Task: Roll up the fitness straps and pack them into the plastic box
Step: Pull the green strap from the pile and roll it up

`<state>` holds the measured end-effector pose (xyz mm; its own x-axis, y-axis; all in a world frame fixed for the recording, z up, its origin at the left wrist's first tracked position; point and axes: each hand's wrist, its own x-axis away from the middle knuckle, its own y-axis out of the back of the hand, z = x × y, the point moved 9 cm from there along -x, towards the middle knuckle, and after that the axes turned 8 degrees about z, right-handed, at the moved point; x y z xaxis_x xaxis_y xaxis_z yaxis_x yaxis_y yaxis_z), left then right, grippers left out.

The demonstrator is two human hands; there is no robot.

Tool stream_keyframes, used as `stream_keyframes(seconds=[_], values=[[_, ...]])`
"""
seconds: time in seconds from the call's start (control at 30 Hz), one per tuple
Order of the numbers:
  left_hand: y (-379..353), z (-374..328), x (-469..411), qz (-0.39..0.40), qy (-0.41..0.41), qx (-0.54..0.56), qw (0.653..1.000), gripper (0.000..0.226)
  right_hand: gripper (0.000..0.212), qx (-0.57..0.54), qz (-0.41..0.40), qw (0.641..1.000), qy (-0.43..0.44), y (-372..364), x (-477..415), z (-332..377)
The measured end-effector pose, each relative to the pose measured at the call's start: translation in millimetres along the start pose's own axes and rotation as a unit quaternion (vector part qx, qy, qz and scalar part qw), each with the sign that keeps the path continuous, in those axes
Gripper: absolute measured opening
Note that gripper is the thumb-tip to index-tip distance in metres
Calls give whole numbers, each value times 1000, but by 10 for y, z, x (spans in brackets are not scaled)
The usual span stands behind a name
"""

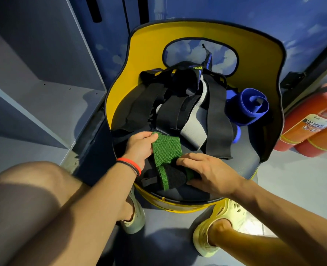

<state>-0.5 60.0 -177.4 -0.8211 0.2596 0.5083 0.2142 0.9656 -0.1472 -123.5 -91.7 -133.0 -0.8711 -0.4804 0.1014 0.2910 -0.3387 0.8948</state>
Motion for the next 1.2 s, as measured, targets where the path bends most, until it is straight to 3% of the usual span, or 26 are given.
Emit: stream_keyframes(seconds=[0.1, 0.27, 0.37, 0.5, 0.6, 0.7, 0.8, 0.87, 0.93, 1.0, 1.1, 1.2], values=[[-42, -35, -8, 14, -15, -16, 1000, 5, 71, -14, 8, 1000, -12, 11, -25, -35], [-126, 170, 18, 61, 92, 88, 990, 27, 70, -22, 18, 1000, -9, 5, -46, -17], [-167, -26, -28, 63, 32, 50, 996, 36, 70, -18, 21, 1000, -12, -7, -53, -26], [-118, -522, -61, 43, -91, -12, 995, 23, 70, -17, 23, 999, -14, -15, -62, -38], [-91, -718, -101, 13, -168, -117, 979, 23, 70, -21, 19, 999, -16, -11, -66, -42], [-12, -625, -169, -17, -151, -118, 981, 22, 70, -32, 22, 999, -27, -7, -66, -55], [150, -593, -233, -50, -120, -98, 987, 42, 71, -62, 25, 997, -35, -18, -83, -81], [242, -681, -107, -94, -144, -97, 980, 34, 70, -89, 31, 995, -36, -34, -104, -110], [241, -775, 163, -123, -184, -180, 959, 15, 70, -103, 39, 993, -42, -34, -131, -144], [135, -680, 400, -106, -169, -311, 929, 8, 70, -113, 45, 992, -46, -38, -150, -176], [-3, -183, 526, -16, -93, -401, 911, 14, 70, -112, 55, 991, -50, -36, -171, -197], [-62, 65, 531, 9, -91, -433, 897, 33, 70, -125, 77, 987, -61, -57, -188, -197]])
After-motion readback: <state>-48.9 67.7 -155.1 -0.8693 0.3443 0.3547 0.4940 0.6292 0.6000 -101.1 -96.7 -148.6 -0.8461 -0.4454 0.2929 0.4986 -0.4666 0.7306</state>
